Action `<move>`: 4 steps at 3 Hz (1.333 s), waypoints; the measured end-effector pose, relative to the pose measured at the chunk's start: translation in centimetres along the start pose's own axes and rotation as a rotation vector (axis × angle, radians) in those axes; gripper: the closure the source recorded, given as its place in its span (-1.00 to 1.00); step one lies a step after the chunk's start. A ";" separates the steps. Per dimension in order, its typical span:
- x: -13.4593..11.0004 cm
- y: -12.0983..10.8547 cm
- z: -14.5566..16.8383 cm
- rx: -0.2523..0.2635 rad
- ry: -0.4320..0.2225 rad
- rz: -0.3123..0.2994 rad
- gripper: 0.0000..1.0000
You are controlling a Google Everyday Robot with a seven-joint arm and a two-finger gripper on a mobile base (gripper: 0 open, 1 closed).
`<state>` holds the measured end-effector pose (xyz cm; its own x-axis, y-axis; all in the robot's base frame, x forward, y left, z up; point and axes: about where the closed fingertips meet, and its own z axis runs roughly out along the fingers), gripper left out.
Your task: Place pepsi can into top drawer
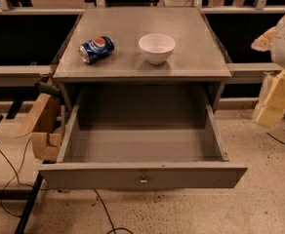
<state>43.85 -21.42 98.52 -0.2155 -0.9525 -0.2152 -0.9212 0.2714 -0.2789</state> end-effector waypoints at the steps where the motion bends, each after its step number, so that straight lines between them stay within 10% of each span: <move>1: -0.1 -0.1 -0.1 0.003 -0.001 0.001 -1.00; 4: -14.6 -8.9 -0.8 0.188 -0.295 0.127 -1.00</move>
Offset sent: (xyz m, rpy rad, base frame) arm 0.0644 0.0356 0.0249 0.1233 -0.1504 -0.0914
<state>54.91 -10.03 104.86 -0.1964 -0.8360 -0.5124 -0.8112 0.4321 -0.3940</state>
